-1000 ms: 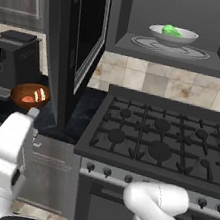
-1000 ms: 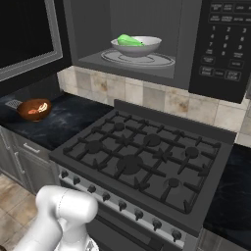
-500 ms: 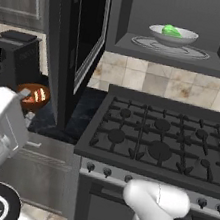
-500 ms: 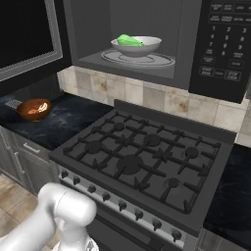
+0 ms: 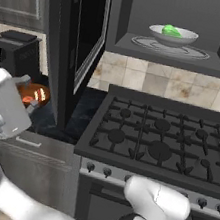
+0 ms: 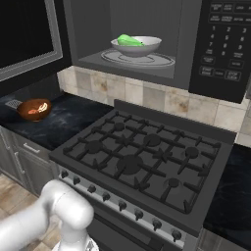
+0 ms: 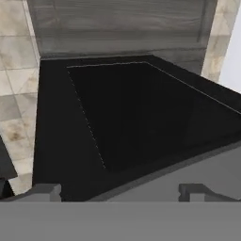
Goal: Place the bowl containing the garlic and corn in the microwave. Close the microwave door and press the start button to microwave the meal.
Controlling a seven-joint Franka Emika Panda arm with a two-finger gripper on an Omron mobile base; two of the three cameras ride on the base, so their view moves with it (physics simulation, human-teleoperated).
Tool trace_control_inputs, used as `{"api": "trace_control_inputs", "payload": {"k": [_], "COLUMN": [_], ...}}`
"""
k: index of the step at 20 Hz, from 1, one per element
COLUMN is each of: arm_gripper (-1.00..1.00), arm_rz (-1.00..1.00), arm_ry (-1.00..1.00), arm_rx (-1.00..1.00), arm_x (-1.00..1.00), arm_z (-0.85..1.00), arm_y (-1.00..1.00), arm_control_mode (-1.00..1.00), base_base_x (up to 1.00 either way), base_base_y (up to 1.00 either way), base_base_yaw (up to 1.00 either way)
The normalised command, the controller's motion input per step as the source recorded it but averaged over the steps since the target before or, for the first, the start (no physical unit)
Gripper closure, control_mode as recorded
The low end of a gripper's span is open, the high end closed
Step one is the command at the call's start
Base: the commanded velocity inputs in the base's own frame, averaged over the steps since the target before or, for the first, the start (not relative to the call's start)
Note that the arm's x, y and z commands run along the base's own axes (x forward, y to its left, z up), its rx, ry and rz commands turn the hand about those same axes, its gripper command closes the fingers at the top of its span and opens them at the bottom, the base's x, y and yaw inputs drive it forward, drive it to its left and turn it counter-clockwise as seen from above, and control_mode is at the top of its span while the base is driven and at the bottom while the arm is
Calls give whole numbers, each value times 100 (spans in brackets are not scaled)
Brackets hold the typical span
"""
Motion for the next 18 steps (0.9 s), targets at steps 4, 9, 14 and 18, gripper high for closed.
{"api": "trace_control_inputs", "payload": {"k": [4,9,14,18], "arm_gripper": [-100,-100,-100,-100], "arm_rz": [-34,-34,-29,-15], "arm_ry": [7,2,0,0], "arm_rx": [0,3,13,14], "arm_x": [26,0,-11,-50], "arm_z": [3,3,21,1], "arm_y": [-18,-82,-100,-100], "arm_control_mode": [-100,-100,-100,-100], "base_base_x": [0,0,0,0], "base_base_y": [0,0,0,0], "base_base_yaw": [0,0,0,0]}}
